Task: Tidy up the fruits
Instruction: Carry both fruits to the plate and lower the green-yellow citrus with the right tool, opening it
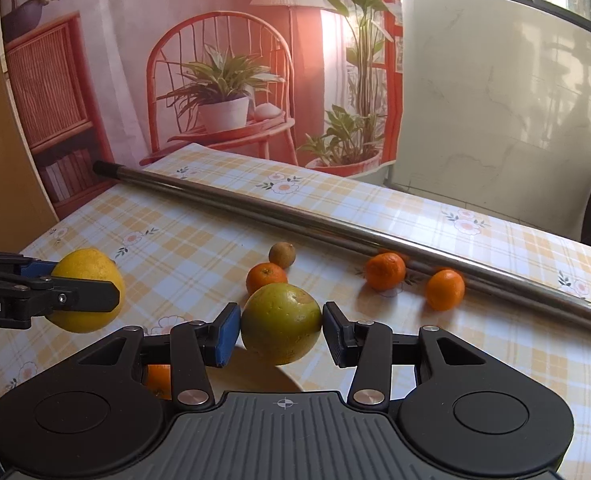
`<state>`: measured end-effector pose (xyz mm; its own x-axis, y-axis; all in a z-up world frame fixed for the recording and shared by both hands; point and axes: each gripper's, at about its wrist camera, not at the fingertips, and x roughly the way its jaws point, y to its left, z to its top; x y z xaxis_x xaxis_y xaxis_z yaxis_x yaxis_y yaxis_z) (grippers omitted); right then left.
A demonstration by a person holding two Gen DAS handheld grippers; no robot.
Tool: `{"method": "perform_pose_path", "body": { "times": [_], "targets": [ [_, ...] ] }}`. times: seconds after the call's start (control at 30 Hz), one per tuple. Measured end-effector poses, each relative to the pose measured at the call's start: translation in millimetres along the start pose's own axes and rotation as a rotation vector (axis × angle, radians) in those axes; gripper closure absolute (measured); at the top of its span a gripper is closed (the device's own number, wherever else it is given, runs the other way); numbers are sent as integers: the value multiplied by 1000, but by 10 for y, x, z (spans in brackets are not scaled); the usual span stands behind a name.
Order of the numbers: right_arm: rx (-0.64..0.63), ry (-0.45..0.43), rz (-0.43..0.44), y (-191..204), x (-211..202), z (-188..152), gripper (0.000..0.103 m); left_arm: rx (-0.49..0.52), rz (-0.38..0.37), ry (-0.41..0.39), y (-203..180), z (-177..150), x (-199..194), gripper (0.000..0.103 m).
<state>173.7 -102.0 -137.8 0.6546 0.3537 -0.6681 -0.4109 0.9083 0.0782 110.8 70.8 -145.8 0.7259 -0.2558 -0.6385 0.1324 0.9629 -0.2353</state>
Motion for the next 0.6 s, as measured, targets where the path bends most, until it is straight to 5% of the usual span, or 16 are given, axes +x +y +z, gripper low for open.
{"method": "perform_pose_path", "body": {
  "times": [0.6],
  "targets": [
    [-46, 112, 43, 340, 243, -212, 62, -5, 14, 16, 40, -102, -91, 45]
  ]
}}
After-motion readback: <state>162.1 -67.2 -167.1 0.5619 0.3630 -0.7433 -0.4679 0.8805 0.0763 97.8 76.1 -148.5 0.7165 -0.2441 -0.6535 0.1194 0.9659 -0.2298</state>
